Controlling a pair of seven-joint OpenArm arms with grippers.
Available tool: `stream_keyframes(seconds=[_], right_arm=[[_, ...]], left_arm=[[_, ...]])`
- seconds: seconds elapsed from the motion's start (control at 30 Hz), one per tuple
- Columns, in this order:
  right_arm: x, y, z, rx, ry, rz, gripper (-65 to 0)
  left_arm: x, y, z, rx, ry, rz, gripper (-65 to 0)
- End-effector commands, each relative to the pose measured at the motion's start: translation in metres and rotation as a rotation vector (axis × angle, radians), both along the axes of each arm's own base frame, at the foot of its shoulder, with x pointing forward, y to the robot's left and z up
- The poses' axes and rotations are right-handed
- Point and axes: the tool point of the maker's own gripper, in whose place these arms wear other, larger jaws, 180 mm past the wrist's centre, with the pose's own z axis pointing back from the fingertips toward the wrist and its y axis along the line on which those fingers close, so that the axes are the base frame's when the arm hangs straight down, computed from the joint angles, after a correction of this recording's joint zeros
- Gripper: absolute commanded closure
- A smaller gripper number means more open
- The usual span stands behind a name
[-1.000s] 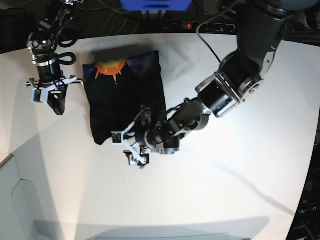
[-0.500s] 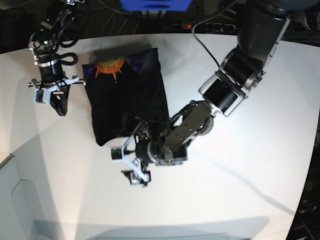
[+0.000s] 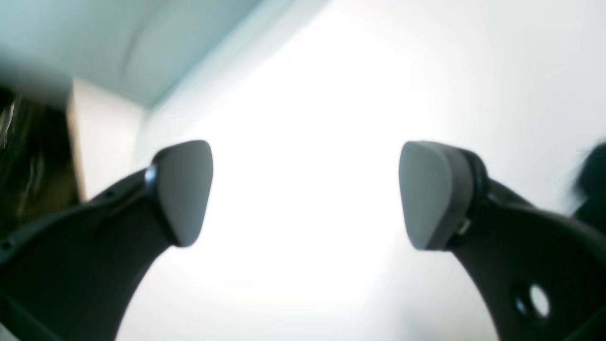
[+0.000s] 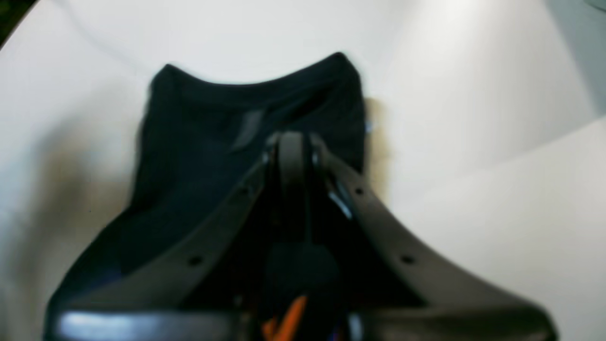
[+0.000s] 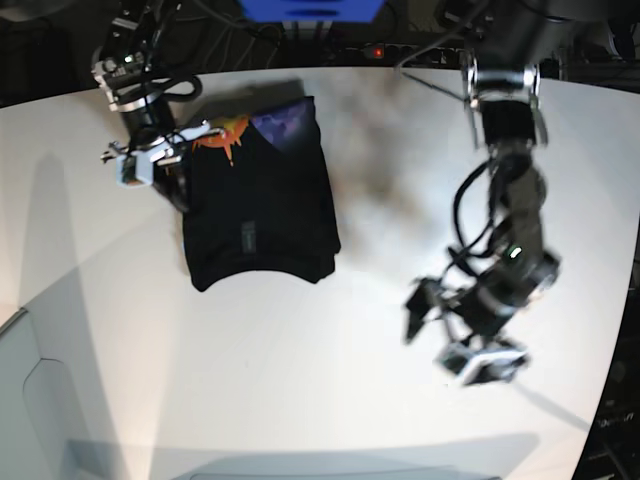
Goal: Fold the T-shirt properly
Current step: 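Release the shirt and lift both grippers away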
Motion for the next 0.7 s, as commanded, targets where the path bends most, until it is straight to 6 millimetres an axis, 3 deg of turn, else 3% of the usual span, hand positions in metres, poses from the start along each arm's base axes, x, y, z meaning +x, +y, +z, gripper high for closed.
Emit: stream_keyframes(seconds=[0.0,0.1,0.23,0.43,0.67], right_arm=[[0.001,0.008,0.013,0.021,-0.049,0.022,-0.9],[-0.001,0.024,0.009,0.044,-0.035,0.063,-0.9],[-0.004,0.030,-0.016,0.069,0.026,0.081,-0.9],[-0.013,0.042,-0.048,0.074,0.109,0.155,-0.9],[-0.017,0.049,-0.079,0.151,0.134,0.139,-0.9]], left_arm=[[-0.002,0.014,0.018,-0.023,-0.061,0.036,-59.5],[-0.036,0.071,-0.001,-0.034,-0.024,0.198,-59.5],[-0.080,0.116,-0.034,-0.030,0.061,0.331,-59.5],[-0.116,0.144,-0.054,-0.015,0.123,0.417,-59.5],[-0.132,0.169,-0.053,-0.012,0.124,0.494,-59.5]])
